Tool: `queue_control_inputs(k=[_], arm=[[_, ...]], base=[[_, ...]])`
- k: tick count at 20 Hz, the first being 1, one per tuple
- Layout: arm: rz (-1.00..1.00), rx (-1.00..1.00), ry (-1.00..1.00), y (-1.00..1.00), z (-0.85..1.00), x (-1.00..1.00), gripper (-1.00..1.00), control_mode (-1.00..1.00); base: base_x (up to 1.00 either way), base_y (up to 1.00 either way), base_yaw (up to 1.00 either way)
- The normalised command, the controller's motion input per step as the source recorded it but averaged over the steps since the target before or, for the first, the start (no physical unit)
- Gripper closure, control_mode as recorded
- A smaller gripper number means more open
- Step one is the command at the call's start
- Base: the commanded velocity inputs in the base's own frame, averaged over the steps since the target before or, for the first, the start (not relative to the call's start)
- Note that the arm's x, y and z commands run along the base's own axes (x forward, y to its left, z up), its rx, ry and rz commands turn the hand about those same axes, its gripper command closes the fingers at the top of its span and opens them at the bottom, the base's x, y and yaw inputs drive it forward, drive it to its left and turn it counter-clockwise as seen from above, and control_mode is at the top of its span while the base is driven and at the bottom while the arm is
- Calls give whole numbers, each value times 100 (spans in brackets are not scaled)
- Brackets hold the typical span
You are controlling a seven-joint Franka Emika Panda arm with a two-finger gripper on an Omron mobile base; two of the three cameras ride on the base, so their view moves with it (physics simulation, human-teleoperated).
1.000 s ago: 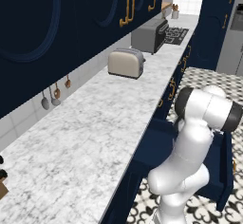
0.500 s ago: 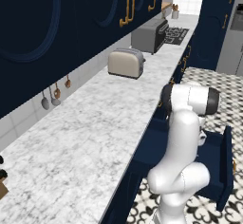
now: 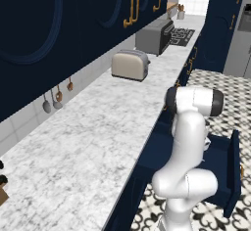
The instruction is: Take a straw from the drawer in front and place it inside the glass cup on the dining counter.
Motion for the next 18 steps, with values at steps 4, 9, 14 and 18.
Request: queue_control_inputs(k=[4,9,14,18], arm=[[12,-8,0,0,-4,29,-100,-100],[15,-2,1,0,-11,35,-100,-100],[15,0,7,0,-31,22,-100,-100],[16,1,5,0,-29,14,-100,-100]], base=[[0,0,0],[0,0,0],[0,0,0],[0,0,0]])
